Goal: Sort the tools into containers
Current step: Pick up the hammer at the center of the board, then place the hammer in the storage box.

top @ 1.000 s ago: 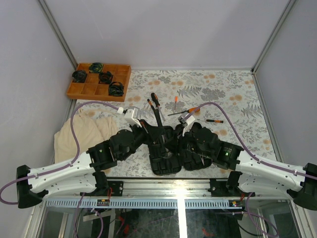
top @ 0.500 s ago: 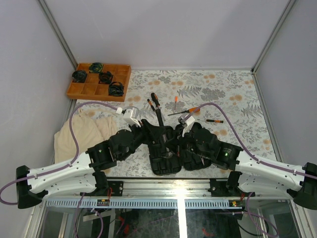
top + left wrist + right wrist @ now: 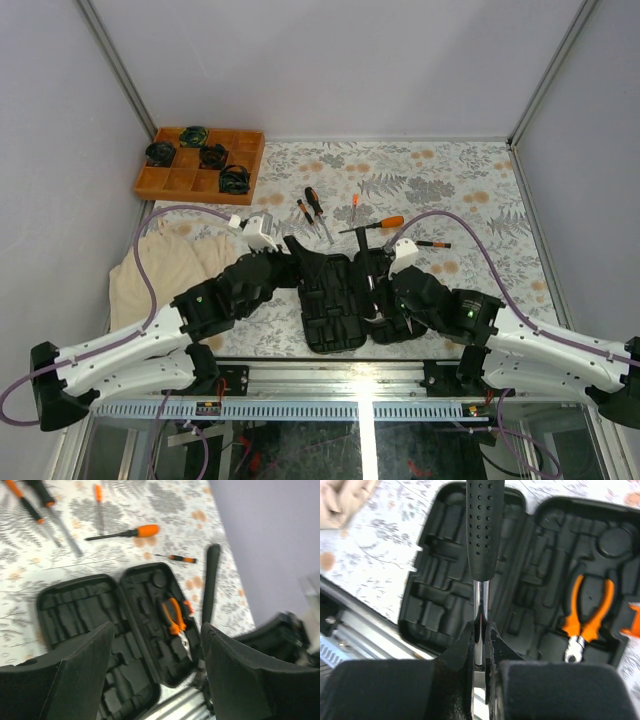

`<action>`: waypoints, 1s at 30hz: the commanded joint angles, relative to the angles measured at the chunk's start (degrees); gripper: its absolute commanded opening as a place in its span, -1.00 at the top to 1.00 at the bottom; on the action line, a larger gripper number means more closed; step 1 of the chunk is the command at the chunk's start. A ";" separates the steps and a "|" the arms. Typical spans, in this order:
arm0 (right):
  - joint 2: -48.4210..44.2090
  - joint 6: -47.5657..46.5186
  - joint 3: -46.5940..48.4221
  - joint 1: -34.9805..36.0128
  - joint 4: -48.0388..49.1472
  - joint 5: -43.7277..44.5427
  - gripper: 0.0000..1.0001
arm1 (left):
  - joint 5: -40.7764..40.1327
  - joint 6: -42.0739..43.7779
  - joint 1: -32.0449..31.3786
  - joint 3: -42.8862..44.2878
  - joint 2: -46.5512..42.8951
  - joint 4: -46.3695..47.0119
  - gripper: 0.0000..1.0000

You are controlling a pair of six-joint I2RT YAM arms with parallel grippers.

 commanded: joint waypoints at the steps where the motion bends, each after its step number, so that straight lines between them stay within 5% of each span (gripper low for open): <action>1: -0.18 3.48 3.77 -0.60 -8.48 6.82 1.00 | 8.20 -3.35 7.54 -1.42 2.77 -3.81 -0.37; 7: 3.75 1.55 2.25 -7.15 -8.81 -1.32 1.00 | 18.53 -3.71 15.07 -6.05 7.69 -1.20 -0.35; 30: 12.44 -2.45 -5.26 -14.61 -0.33 -12.45 1.00 | 21.68 -1.89 16.21 -10.29 13.33 1.76 -0.36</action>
